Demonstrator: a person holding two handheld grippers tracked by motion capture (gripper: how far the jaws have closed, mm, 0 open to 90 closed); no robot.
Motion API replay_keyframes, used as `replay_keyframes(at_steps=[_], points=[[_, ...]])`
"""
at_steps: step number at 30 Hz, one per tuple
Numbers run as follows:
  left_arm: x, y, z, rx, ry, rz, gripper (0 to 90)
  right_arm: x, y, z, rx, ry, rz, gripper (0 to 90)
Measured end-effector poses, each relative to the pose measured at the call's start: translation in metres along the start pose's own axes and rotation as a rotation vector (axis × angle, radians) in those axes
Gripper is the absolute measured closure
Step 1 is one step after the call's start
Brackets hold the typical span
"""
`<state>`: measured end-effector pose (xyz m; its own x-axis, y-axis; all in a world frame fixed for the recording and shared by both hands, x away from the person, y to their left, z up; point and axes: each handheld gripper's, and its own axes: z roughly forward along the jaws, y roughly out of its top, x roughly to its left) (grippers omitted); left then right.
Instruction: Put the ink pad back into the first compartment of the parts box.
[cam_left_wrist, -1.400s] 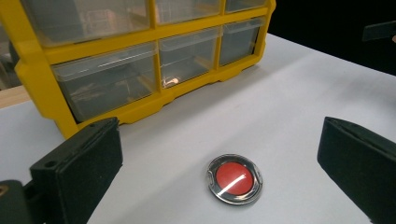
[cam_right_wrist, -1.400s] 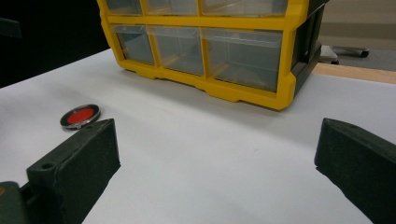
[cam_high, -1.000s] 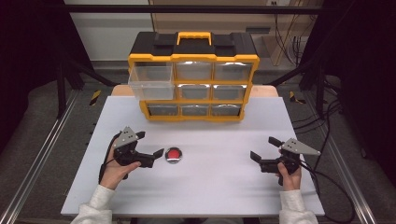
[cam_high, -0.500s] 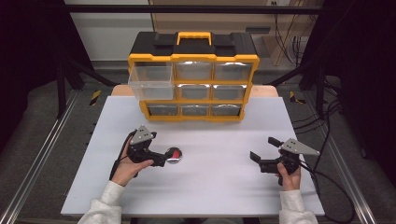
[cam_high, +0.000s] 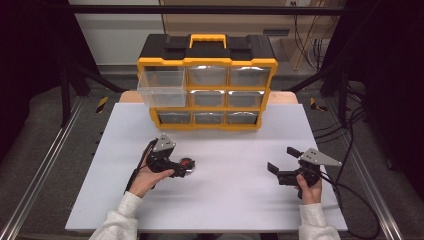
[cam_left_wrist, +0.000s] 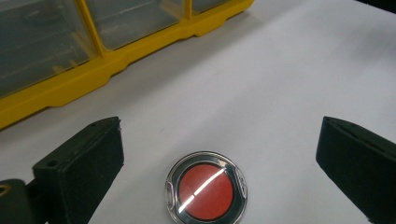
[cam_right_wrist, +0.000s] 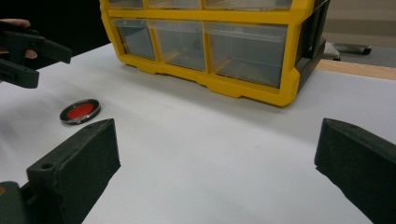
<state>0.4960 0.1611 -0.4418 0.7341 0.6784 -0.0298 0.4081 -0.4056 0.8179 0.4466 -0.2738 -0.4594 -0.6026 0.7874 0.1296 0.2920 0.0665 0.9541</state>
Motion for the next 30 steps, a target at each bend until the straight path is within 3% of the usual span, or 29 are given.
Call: replay_keyframes(at_steps=[21,30], points=[[0.003,-0.014,0.029,0.164,0.047,-0.036,3.9,0.0,-0.001,0.001,0.007,-0.002,-0.003,0.4],[0.002,-0.018,0.039,0.215,0.04,-0.053,8.3,0.0,-0.001,0.002,0.01,-0.001,-0.003,0.4]])
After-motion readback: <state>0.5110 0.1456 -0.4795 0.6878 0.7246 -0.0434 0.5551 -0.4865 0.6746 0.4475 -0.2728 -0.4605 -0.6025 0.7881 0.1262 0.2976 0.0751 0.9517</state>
